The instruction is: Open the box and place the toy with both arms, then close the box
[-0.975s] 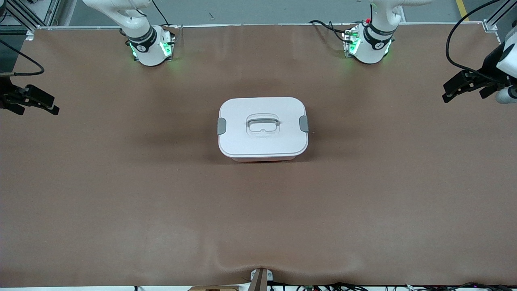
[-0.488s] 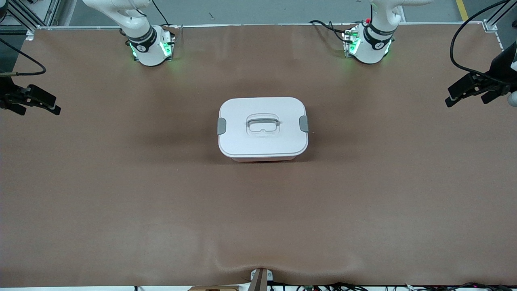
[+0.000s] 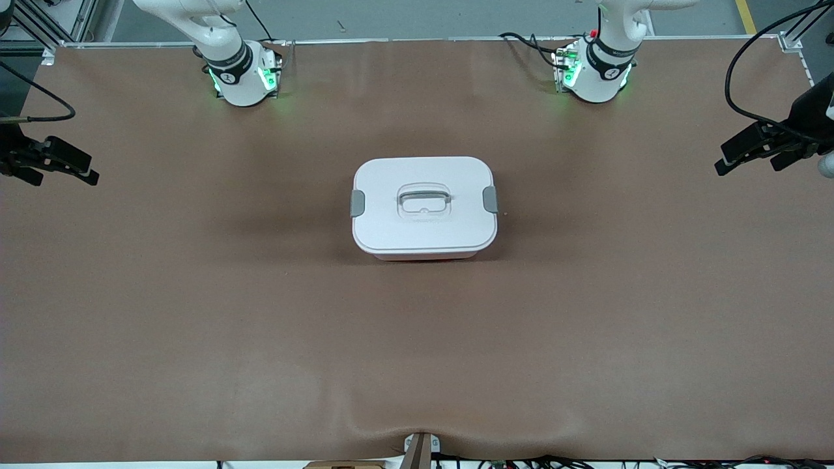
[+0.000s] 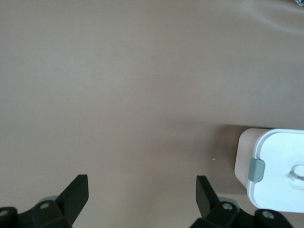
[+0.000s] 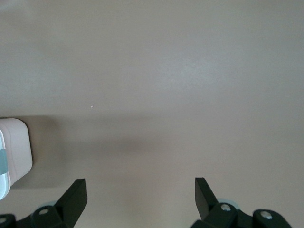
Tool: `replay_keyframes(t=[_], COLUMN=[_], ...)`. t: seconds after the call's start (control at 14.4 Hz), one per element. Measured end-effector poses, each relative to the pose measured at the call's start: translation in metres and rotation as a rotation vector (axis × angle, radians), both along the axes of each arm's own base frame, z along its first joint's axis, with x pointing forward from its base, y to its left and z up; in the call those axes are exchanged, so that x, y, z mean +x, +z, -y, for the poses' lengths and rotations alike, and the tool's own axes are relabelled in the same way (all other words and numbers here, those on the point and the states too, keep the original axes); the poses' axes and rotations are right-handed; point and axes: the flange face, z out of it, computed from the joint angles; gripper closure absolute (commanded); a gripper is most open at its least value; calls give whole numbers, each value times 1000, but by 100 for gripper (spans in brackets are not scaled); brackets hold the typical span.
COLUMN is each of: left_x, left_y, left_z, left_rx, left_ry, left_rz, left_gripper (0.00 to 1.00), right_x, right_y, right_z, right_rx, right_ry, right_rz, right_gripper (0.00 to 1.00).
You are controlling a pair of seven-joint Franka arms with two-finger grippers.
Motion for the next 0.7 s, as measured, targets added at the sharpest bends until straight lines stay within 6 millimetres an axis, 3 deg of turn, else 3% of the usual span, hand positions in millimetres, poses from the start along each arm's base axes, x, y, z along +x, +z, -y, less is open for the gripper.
replay_keyframes(t=[0.7], left_x=[0], left_y=[-1], left_z=[-1], left_rx=[26], left_ry=[-46], left_rz=[2], left_gripper=[0], right_x=[0], right_y=[0], right_z=[0], right_rx=[0], right_ry=[1], right_rz=[0], right_gripper=[0])
